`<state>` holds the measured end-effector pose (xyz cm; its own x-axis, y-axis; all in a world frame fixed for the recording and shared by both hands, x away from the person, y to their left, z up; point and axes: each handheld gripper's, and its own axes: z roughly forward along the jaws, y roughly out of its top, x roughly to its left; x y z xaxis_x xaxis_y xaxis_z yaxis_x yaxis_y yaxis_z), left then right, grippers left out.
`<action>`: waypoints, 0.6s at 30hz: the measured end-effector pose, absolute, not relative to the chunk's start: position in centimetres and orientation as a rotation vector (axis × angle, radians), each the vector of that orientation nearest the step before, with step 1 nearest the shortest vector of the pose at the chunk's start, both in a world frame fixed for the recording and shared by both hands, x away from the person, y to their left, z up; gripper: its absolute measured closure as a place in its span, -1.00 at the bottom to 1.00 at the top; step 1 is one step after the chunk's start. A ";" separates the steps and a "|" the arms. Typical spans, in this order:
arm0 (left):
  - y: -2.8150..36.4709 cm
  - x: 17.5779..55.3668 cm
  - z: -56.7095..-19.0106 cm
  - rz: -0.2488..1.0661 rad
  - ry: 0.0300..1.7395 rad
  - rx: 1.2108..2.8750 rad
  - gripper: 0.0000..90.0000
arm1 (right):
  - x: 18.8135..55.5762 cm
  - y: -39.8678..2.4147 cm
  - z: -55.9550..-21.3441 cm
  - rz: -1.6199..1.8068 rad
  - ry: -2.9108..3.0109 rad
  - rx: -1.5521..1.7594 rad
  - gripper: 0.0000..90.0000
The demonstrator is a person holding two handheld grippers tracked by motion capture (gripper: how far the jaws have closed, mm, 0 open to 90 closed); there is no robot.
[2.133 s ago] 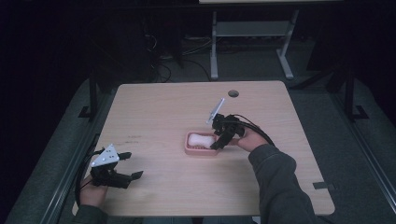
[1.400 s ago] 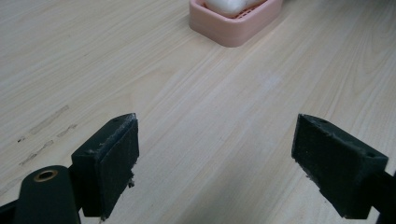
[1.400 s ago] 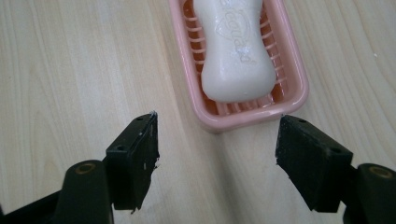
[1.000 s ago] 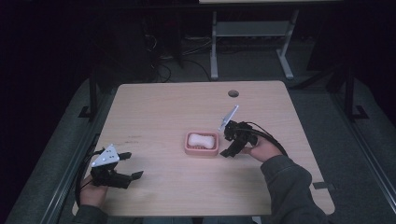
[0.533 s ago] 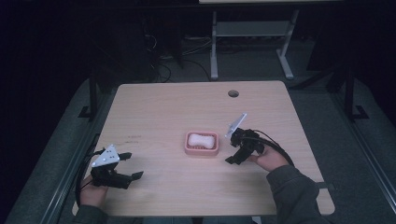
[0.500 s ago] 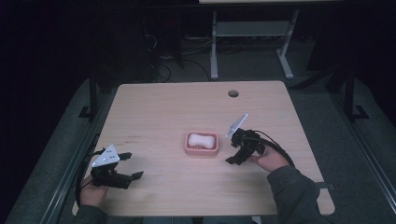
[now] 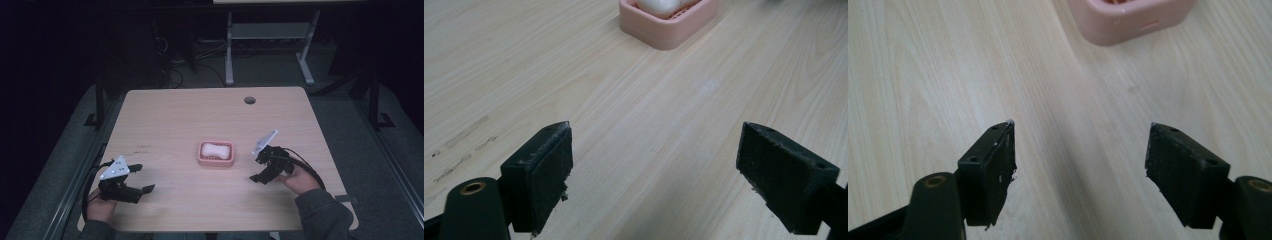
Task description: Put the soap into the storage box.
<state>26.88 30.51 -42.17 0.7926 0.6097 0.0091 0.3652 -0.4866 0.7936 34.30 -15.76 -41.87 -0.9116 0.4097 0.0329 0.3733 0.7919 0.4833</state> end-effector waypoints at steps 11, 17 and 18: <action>30.4 26.9 -42.2 0.365 0.719 2.138 -0.67 | 32.5 -17.8 -43.0 0.797 2.872 0.688 -0.40; 30.4 26.9 -42.2 0.357 0.719 2.132 -0.67 | 31.5 -18.7 -43.5 0.818 2.849 0.716 -0.40; 30.3 26.9 -42.2 0.357 0.722 2.134 -0.67 | 31.4 -18.8 -43.5 0.821 2.845 0.714 -0.40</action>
<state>26.88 30.34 -42.25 0.7941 0.6078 0.0021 0.3702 -0.4863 0.7915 31.40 -18.83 -43.50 -0.8858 0.4625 0.0367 0.4109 0.7454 0.5249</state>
